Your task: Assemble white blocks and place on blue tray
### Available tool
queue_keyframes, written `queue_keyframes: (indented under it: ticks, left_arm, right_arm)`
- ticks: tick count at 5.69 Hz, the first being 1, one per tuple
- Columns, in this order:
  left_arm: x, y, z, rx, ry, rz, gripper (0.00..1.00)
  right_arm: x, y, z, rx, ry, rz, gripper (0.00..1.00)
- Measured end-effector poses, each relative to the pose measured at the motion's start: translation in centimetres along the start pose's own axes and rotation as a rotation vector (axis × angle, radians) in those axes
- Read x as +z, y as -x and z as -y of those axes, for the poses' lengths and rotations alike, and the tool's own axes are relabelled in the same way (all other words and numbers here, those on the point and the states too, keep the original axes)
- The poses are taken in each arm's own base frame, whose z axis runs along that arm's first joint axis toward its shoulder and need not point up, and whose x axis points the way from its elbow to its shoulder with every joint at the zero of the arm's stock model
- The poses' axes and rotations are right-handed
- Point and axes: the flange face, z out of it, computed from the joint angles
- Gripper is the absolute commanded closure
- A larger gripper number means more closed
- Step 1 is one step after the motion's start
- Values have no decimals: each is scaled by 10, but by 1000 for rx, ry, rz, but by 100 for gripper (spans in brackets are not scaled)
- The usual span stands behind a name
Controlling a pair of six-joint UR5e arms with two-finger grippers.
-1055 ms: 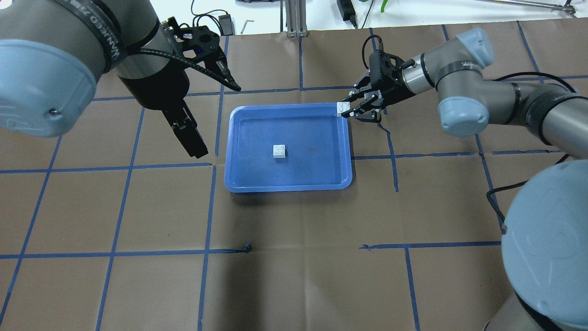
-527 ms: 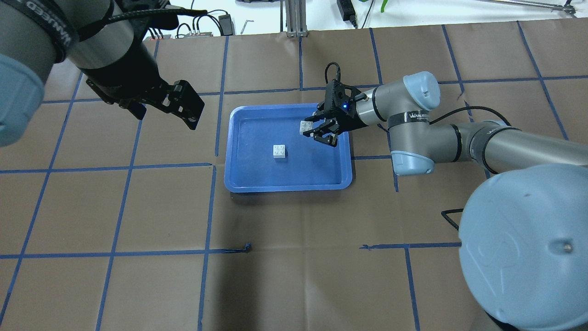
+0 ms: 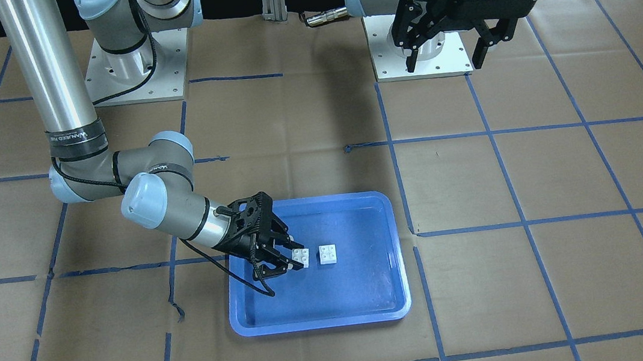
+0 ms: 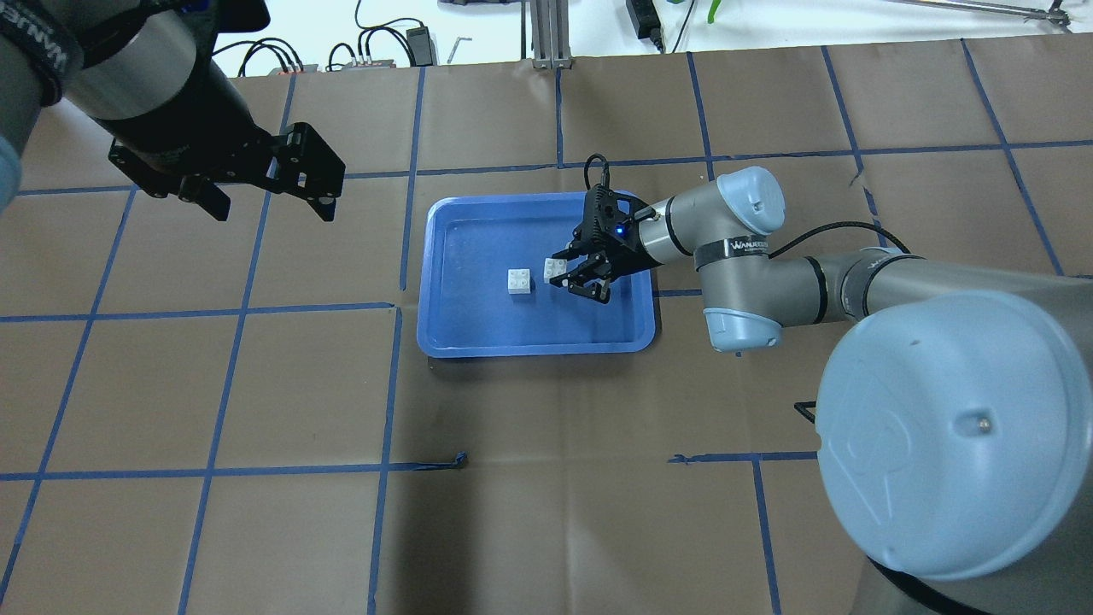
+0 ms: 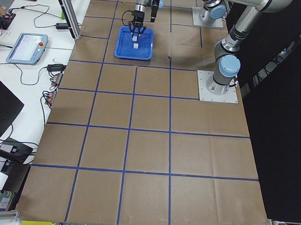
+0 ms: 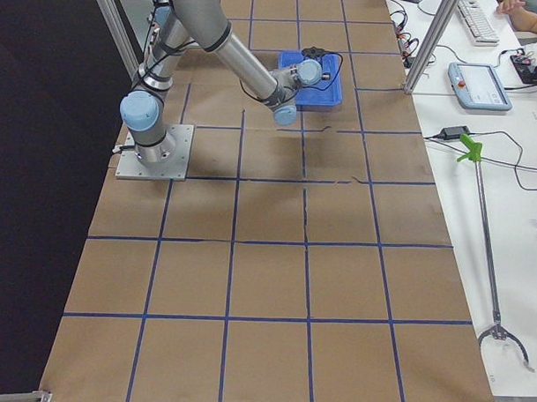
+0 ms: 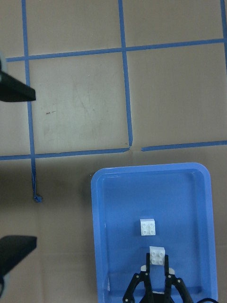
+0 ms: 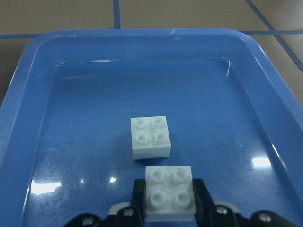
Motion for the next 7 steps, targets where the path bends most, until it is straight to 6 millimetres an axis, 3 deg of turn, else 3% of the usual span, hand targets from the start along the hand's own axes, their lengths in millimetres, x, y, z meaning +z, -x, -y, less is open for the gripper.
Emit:
queue_keyframes:
  ticks: [2,7]
  left_arm:
    - [0,12,3,-27,-1,2,1]
    - [0,14,4,-32,-1,1,1]
  right_arm:
    - [7,5,0,10,0,14,74]
    - [9,2,4,22,-18,-41,78]
